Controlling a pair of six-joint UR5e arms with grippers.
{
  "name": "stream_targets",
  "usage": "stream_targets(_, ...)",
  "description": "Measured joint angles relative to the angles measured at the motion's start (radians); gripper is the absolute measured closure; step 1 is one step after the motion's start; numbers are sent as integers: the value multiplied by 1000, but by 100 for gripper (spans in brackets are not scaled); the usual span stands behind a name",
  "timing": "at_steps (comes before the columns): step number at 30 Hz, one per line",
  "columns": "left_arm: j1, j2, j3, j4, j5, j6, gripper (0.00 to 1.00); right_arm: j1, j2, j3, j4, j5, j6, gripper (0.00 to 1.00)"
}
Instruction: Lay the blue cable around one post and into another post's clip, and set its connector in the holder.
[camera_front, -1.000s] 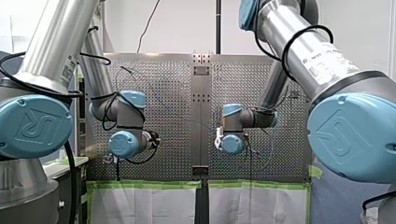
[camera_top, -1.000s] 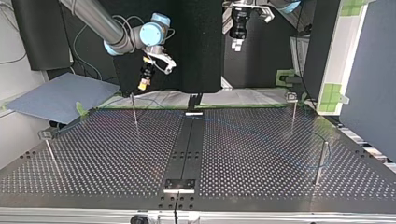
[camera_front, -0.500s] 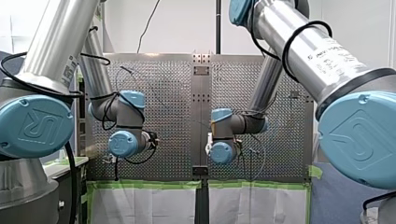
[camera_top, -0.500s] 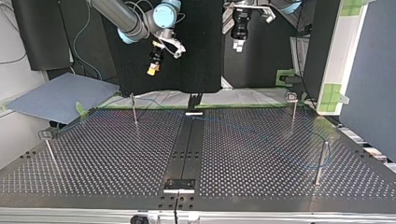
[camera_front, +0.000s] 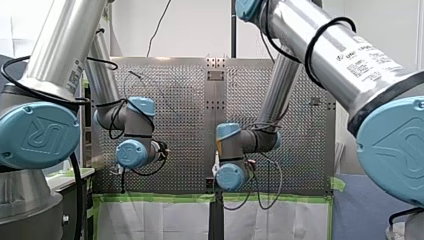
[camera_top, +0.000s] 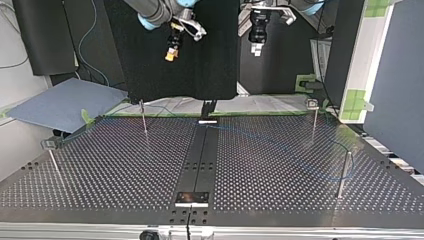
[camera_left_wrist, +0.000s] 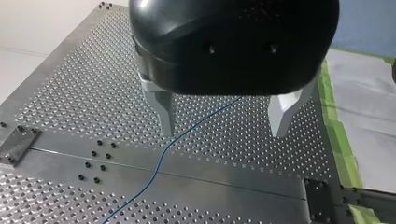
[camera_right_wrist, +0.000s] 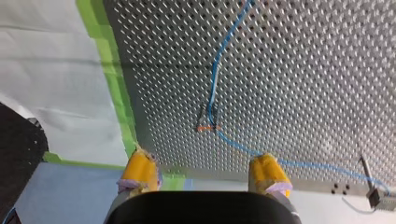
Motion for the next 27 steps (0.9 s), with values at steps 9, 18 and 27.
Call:
stream_targets(9, 11, 0, 19, -17, -17, 6, 0, 16, 20, 82, -81, -76, -28, 0)
stream_targets(18, 23, 0, 26, -28, -22, 14, 0, -59, 23, 163, -162, -156, -52, 0)
stream_targets(27, 29, 0, 26, -31, -15, 24, 0, -89, 23, 187, -236, -230, -107, 0)
